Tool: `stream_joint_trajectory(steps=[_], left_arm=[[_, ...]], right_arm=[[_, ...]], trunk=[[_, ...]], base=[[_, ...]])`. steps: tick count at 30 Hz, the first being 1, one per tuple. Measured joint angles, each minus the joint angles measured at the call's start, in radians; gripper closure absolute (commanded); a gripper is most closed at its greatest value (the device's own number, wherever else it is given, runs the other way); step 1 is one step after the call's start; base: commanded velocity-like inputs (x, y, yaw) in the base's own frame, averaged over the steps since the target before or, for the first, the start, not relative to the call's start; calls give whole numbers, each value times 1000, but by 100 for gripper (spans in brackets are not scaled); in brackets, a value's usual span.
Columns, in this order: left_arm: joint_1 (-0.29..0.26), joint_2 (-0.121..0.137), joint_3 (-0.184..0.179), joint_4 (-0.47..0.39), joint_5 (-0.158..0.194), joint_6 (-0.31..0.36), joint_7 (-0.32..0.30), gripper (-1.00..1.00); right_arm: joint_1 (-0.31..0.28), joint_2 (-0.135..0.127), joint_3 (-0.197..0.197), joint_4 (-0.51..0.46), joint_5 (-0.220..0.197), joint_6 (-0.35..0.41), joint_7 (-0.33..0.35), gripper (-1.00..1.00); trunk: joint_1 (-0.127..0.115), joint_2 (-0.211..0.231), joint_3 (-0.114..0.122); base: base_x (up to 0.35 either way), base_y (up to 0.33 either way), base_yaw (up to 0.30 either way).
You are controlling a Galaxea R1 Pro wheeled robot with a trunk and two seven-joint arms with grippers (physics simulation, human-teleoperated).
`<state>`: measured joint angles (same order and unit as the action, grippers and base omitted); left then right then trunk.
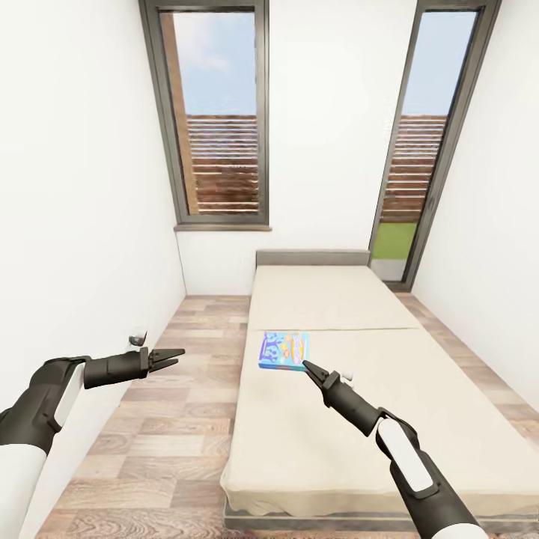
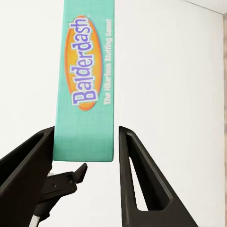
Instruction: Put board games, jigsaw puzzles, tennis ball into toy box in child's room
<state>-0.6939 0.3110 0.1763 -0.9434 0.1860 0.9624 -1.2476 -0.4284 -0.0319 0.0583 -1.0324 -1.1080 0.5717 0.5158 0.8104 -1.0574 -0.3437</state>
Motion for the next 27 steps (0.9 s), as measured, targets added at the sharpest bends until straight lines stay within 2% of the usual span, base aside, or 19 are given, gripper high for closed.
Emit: stream_joint_trajectory(steps=[8,27], left_arm=[[0,-1,0,0,0,0,0,-100],[0,-1,0,0,0,-1,0,-100]], right_arm=[[0,0,2,-1,-1,0,0,100],[0,0,1,0,-1,-4,0,100]], trunk=[[-31,56,20],[-104,189,87]], base=[[0,0,0],[0,0,0]])
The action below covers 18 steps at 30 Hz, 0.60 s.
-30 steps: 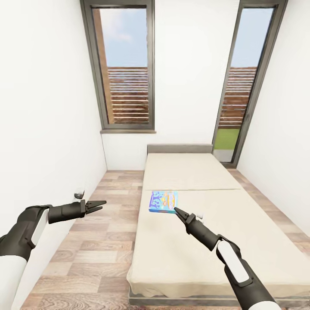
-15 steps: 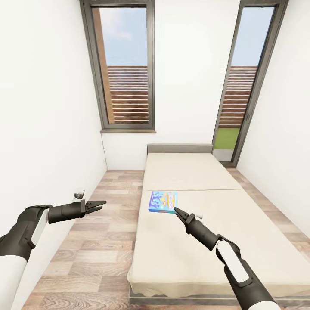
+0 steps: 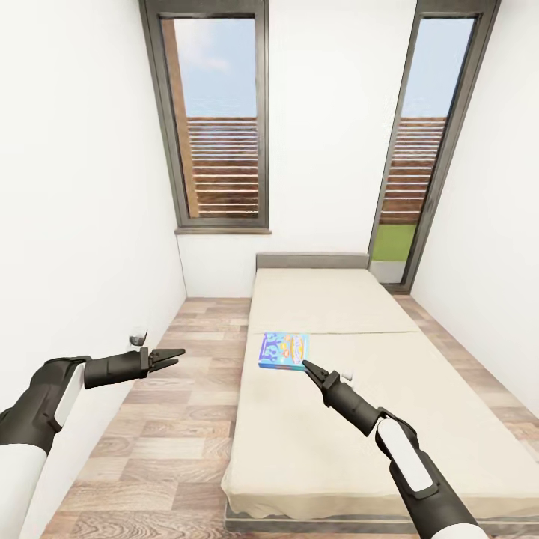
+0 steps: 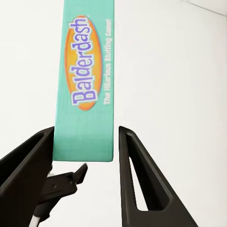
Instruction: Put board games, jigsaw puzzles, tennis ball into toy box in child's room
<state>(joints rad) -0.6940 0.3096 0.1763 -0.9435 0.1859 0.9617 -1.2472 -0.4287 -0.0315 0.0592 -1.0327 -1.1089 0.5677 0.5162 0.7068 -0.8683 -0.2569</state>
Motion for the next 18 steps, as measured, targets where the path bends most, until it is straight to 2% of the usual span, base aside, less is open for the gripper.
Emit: stream_joint_trajectory(steps=[18], left_arm=[[0,-1,0,0,-1,-1,1,-100]], right_arm=[[0,0,4,0,1,-31,4,100]], trunk=[[-69,126,57]], base=[[0,0,0]])
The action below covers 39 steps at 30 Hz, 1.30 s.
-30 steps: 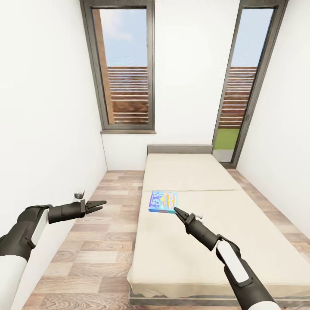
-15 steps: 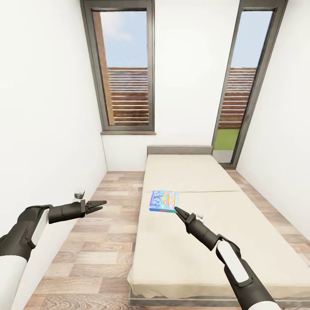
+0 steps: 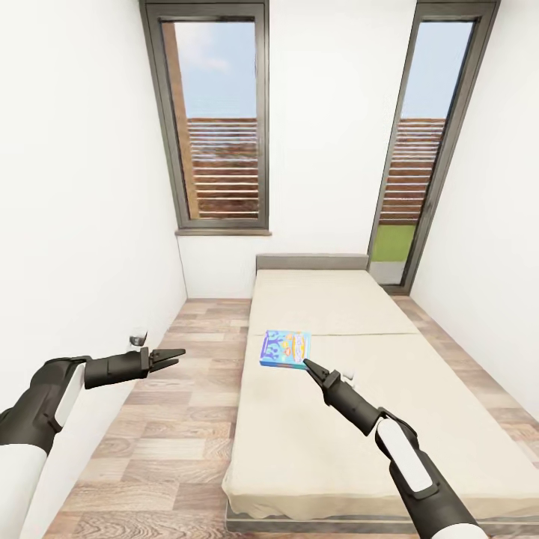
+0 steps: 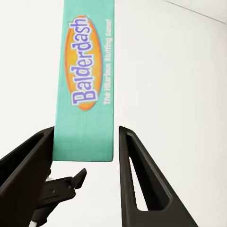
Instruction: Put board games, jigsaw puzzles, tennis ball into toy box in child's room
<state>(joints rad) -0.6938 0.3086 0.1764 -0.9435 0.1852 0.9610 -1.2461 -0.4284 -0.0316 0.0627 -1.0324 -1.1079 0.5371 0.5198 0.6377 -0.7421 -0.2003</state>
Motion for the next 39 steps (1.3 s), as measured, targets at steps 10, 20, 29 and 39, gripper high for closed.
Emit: stream_joint_trajectory(steps=[10,20,29,39], left_arm=[[0,0,0,0,-1,0,0,-100],[0,-1,0,0,-1,0,0,-100],[0,-1,0,0,-1,0,1,-100],[0,-1,-1,0,-2,0,5,-100]], right_arm=[[0,0,0,0,0,0,-1,100],[0,1,1,0,0,-2,-2,100],[0,1,1,0,2,-4,-3,100],[0,1,2,0,1,-32,-2,100]], trunk=[[-38,70,31],[-77,140,63],[-111,204,91],[-150,274,123]], base=[[0,0,0],[0,0,0],[0,0,0],[0,0,0]])
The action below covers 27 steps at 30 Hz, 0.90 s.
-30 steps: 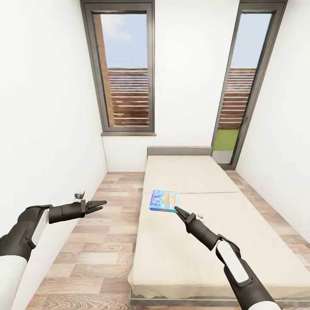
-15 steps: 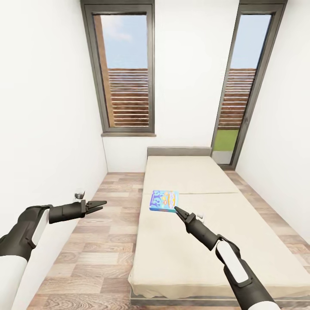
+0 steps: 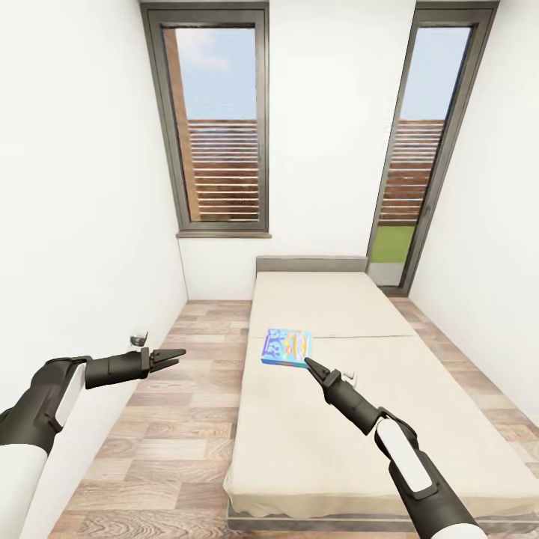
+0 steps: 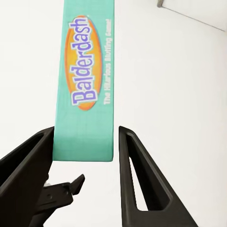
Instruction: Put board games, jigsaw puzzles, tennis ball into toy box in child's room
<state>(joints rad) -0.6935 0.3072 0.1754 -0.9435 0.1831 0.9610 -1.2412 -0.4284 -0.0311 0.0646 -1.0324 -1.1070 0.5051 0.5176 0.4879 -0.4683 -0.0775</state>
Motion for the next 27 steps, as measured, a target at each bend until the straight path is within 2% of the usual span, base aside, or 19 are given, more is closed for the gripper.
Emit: stream_joint_trajectory(steps=[10,27], left_arm=[[0,-1,1,0,-1,0,2,-100],[0,-2,0,0,-1,0,6,-100]], right_arm=[[1,0,0,0,1,-1,0,100],[0,1,0,1,1,-1,0,100]], trunk=[[-38,70,32],[-39,71,32]], base=[[0,0,0],[0,0,0]])
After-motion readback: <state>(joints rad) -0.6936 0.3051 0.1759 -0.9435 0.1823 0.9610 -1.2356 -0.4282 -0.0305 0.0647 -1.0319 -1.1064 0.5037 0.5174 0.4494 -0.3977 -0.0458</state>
